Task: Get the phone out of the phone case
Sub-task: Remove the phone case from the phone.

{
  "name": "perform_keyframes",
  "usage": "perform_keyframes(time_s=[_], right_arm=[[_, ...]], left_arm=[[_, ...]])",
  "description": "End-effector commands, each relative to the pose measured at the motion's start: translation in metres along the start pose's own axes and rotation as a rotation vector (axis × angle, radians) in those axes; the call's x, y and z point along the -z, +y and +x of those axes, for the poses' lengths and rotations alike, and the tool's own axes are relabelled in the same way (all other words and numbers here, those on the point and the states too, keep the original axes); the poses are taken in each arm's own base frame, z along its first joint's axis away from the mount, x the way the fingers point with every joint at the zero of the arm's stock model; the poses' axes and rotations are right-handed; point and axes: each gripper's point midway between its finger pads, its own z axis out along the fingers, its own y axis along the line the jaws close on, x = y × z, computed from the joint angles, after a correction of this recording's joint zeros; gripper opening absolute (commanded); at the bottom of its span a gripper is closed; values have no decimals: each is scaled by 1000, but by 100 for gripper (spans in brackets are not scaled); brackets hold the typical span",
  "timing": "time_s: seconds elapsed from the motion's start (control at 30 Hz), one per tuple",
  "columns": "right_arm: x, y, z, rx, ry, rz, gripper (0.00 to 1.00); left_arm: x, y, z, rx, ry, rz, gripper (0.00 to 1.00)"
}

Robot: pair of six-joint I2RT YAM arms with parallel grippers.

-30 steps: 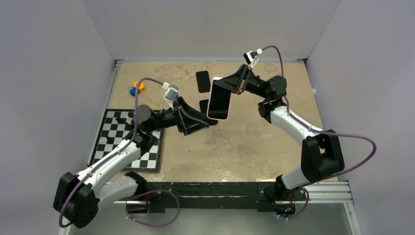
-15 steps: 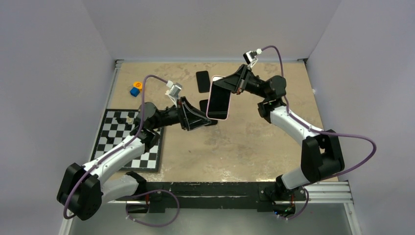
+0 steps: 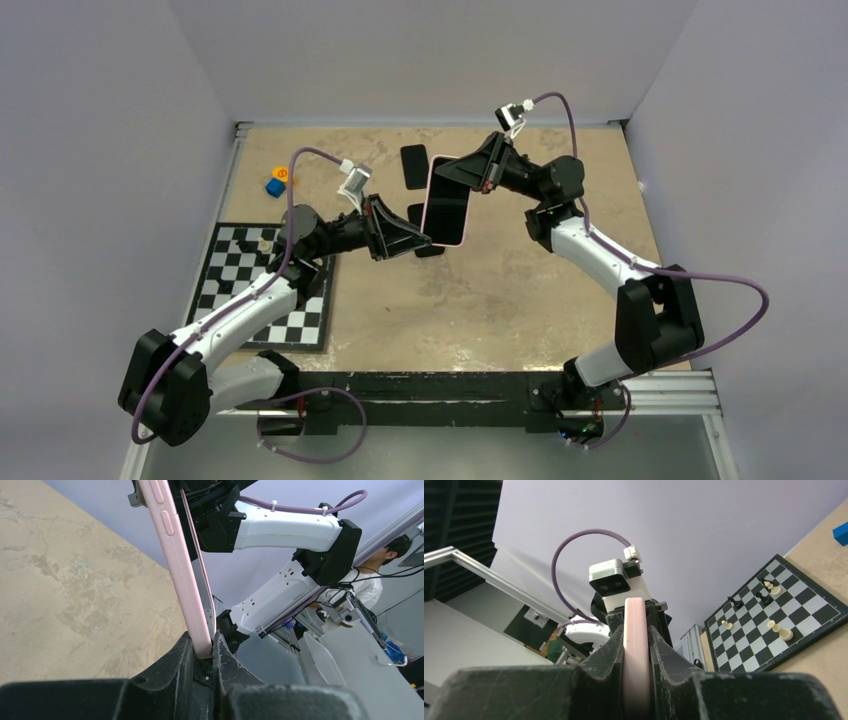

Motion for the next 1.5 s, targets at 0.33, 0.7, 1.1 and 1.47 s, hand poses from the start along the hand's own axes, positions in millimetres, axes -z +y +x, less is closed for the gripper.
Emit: perform_keyframes(time_s=[0.33, 0.7, 1.1, 1.47], right_arm=[[-2, 17, -2, -186, -8, -94, 0], [-4, 21, -1, -261, 2, -151, 0], [-5, 38, 1, -266, 17, -220, 0], [-1, 57, 1, -251, 25, -269, 0]], left_arm=[[8, -86, -19, -451, -34, 469, 0], [-5, -76, -30, -524, -16, 440, 0], [-12, -56, -28, -512, -17, 390, 0], [-18, -25, -29, -474, -28, 249, 0]])
